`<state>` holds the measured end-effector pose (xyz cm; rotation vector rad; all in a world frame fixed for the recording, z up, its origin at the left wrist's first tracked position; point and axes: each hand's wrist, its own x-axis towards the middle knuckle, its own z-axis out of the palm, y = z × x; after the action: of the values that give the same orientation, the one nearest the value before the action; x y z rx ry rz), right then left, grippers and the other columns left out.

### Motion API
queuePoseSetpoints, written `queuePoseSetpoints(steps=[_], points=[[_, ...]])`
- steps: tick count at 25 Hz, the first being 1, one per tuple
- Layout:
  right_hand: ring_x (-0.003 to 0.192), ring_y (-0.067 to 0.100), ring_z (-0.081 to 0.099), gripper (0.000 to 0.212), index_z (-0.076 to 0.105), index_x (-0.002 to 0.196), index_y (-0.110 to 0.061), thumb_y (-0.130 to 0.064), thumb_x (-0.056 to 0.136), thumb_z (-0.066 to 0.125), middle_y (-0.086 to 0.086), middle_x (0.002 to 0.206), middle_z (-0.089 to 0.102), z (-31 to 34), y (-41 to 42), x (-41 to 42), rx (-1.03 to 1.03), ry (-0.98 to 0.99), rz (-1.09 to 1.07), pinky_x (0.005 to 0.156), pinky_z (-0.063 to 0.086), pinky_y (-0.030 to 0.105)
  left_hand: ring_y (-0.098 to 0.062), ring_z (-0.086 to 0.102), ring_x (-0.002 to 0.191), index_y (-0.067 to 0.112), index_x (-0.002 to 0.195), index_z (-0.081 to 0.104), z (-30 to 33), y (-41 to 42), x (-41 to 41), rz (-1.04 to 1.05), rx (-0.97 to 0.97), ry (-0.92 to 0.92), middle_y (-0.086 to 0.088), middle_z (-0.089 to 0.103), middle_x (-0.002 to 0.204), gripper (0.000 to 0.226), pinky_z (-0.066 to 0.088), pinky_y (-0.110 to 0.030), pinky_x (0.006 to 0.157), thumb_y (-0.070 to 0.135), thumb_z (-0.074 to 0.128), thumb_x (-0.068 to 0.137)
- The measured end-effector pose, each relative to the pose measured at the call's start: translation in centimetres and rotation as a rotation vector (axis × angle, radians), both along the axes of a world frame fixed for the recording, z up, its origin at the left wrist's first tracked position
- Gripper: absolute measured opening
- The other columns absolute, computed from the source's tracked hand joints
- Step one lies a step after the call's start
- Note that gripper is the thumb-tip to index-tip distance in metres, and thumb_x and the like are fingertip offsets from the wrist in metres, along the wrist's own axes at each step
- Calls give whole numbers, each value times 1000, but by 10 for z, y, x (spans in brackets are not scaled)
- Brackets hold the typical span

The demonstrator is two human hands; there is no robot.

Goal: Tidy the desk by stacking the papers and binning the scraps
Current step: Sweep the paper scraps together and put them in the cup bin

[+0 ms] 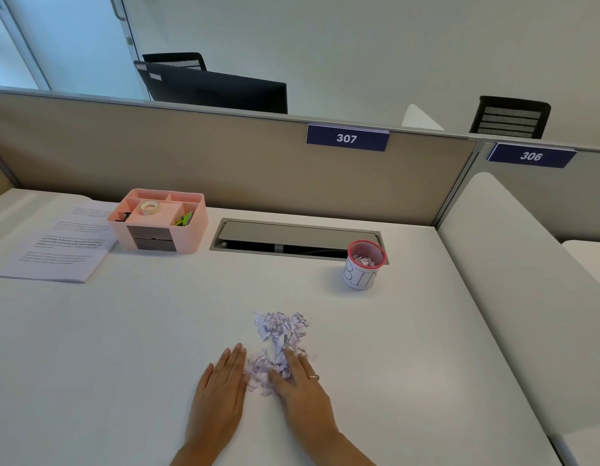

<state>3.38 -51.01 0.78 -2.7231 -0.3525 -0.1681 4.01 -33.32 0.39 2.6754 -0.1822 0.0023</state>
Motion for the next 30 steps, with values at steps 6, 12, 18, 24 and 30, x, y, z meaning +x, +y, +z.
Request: queuePoseSetpoints(steps=[6, 12, 18, 24, 30], points=[[84, 12, 71, 35, 75, 83, -21, -15, 52, 89, -4, 96, 73, 1, -25, 9, 31, -68, 106, 55, 54, 13, -13, 15, 146, 21, 149, 28, -15, 1, 12, 61, 81, -64, 10, 18, 157, 90, 11, -31, 115, 60, -21, 84], [68, 10, 65, 25, 78, 73, -9, 13, 73, 65, -2, 76, 73, 26, -51, 47, 674, 318, -273, 66, 52, 22, -10, 30, 142, 18, 145, 39, -1, 14, 47, 62, -41, -17, 10, 33, 151, 56, 23, -31, 114, 35, 20, 95], [65, 15, 71, 21, 74, 81, -5, 13, 80, 63, 8, 75, 75, 87, -114, 100, 1331, 729, -447, 63, 58, 19, -20, 31, 142, 16, 143, 43, -2, 35, 85, 21, 146, -26, 1, 33, 153, 68, 27, -41, 112, 37, 9, 89], [59, 17, 68, 19, 67, 94, 5, 16, 82, 58, 9, 71, 72, 154, -173, 178, 1060, 610, -491, 52, 55, 16, -22, 35, 140, 17, 142, 45, -6, 35, 90, 58, 202, -15, 0, 37, 152, 62, 31, -46, 109, 39, 15, 93], [57, 18, 53, 20, 73, 100, -2, -6, 82, 65, 17, 81, 63, 167, -168, 261, -126, 627, -471, 62, 45, 25, -23, 35, 140, 17, 141, 46, -3, 34, 90, 58, 190, -25, 0, 38, 151, 62, 32, -47, 109, 40, 15, 92]])
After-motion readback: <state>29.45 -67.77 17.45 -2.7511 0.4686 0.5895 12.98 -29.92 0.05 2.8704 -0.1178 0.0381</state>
